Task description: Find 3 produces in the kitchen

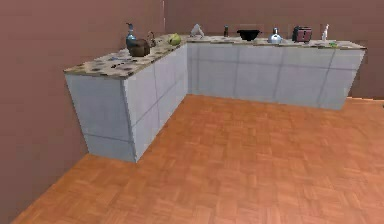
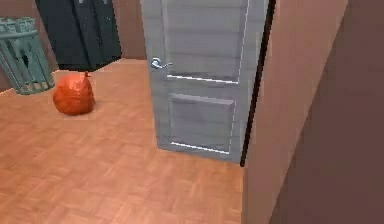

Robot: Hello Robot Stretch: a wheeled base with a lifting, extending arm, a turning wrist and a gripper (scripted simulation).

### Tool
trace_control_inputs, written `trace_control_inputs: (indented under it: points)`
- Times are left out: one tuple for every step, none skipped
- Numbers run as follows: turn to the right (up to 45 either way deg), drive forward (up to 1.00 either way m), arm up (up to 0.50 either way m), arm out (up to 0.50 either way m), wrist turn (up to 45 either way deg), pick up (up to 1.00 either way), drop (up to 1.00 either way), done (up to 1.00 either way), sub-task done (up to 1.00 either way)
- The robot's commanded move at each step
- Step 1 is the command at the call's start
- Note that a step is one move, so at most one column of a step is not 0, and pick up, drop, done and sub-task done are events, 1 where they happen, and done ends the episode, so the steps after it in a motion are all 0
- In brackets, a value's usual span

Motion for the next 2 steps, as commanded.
trace_control_inputs:
  points:
    - [24.0, 0.0, 0.0, 0.0, 0.0, 0.0, 0.0, 0.0, 0.0]
    - [0.0, 0.05, 0.0, 0.0, 0.0, 0.0, 0.0, 0.0, 0.0]
